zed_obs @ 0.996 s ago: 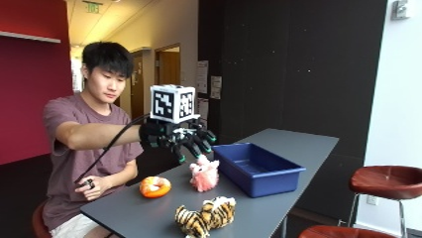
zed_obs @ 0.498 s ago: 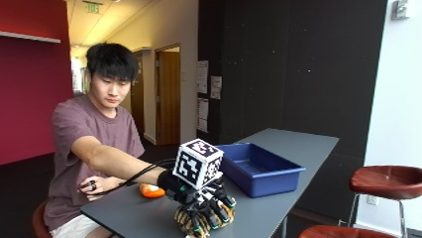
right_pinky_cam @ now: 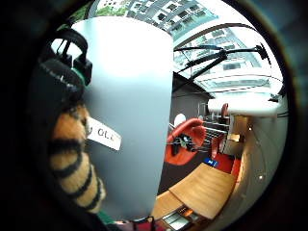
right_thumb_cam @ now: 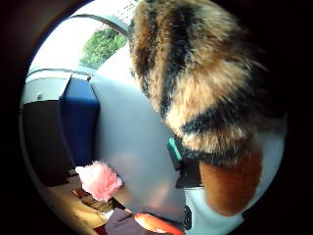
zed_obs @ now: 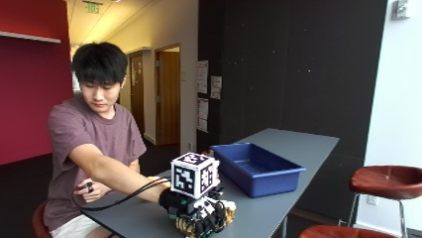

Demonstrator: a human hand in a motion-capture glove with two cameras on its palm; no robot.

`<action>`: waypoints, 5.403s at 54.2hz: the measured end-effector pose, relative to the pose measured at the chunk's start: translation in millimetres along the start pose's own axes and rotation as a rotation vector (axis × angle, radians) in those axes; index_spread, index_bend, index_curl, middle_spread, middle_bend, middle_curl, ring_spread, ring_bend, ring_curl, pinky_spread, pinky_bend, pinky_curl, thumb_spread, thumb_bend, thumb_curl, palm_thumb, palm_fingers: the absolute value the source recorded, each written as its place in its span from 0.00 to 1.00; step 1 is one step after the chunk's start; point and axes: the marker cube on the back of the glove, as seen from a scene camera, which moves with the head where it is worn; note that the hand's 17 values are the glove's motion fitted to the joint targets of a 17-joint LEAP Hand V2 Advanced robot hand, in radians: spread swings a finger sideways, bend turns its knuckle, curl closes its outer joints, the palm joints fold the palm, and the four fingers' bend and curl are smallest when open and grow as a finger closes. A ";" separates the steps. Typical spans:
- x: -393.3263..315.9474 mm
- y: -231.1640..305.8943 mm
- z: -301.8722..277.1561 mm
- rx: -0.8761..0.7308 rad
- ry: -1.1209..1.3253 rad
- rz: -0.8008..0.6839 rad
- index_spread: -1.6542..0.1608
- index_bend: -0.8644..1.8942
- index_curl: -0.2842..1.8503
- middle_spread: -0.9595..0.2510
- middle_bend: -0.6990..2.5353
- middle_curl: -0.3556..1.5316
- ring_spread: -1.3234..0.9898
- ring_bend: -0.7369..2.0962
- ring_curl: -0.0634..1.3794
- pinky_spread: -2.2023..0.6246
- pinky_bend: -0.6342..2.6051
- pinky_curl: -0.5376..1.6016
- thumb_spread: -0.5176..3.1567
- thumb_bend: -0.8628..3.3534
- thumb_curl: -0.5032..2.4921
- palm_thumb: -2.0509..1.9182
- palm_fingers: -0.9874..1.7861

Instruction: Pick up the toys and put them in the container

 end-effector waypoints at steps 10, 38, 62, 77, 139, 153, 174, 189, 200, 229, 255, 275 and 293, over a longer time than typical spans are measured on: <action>-7.3 9.2 3.8 0.052 -0.061 -0.026 0.81 0.37 0.16 0.63 0.53 0.50 0.44 0.71 0.37 0.67 0.47 0.41 0.48 0.23 0.29 0.59 0.68; -32.9 68.3 -51.8 -0.060 -0.072 -0.041 0.74 0.46 0.15 0.57 0.62 0.62 0.43 0.79 0.46 0.64 0.53 0.47 0.41 0.22 0.36 0.65 0.78; -131.2 133.2 -255.9 0.177 0.044 -0.216 0.71 0.51 0.13 0.57 0.62 0.65 0.43 0.80 0.46 0.63 0.54 0.49 0.39 0.20 0.39 0.66 0.77; -284.1 127.8 -318.7 0.242 -0.058 -0.415 0.70 0.52 0.13 0.57 0.62 0.66 0.43 0.80 0.47 0.64 0.54 0.49 0.39 0.20 0.41 0.66 0.77; -464.1 88.2 -195.0 -0.122 0.095 -0.716 0.85 0.31 0.16 0.83 0.25 0.39 0.57 0.44 0.24 0.80 0.53 0.43 0.46 0.20 0.30 0.51 0.22; -445.0 112.6 -218.8 -0.101 0.108 -0.659 0.84 0.31 0.16 0.83 0.26 0.36 0.57 0.43 0.24 0.80 0.52 0.42 0.46 0.20 0.28 0.51 0.23; -282.9 214.0 -264.0 -0.105 0.054 -0.510 0.84 0.31 0.16 0.83 0.26 0.34 0.57 0.42 0.25 0.80 0.51 0.41 0.46 0.19 0.27 0.50 0.23; -145.5 257.4 -145.8 -0.194 0.132 -0.565 0.84 0.33 0.17 0.82 0.26 0.33 0.57 0.40 0.25 0.80 0.49 0.41 0.46 0.19 0.26 0.50 0.25; -104.4 267.0 -29.1 -0.331 0.113 -0.552 0.82 0.32 0.17 0.82 0.26 0.33 0.57 0.39 0.25 0.80 0.49 0.41 0.46 0.19 0.26 0.50 0.25; -100.3 275.3 48.4 0.129 -0.109 -0.575 0.77 0.37 0.22 0.68 0.35 0.37 0.52 0.46 0.29 0.79 0.39 0.37 0.48 0.21 0.27 0.53 0.50; -114.3 267.4 31.8 0.230 -0.024 -0.539 0.78 0.57 0.35 0.56 0.54 0.55 0.42 0.72 0.52 0.65 0.50 0.47 0.46 0.21 0.33 0.58 0.82; -135.8 253.0 -41.5 -0.123 -0.119 -0.401 0.78 0.67 0.48 0.60 0.61 0.62 0.42 0.79 0.56 0.63 0.55 0.53 0.42 0.21 0.37 0.60 0.75; -221.6 216.4 -224.2 0.194 -0.075 -0.383 0.79 0.66 0.54 0.62 0.62 0.64 0.43 0.81 0.56 0.63 0.56 0.55 0.40 0.20 0.40 0.61 0.75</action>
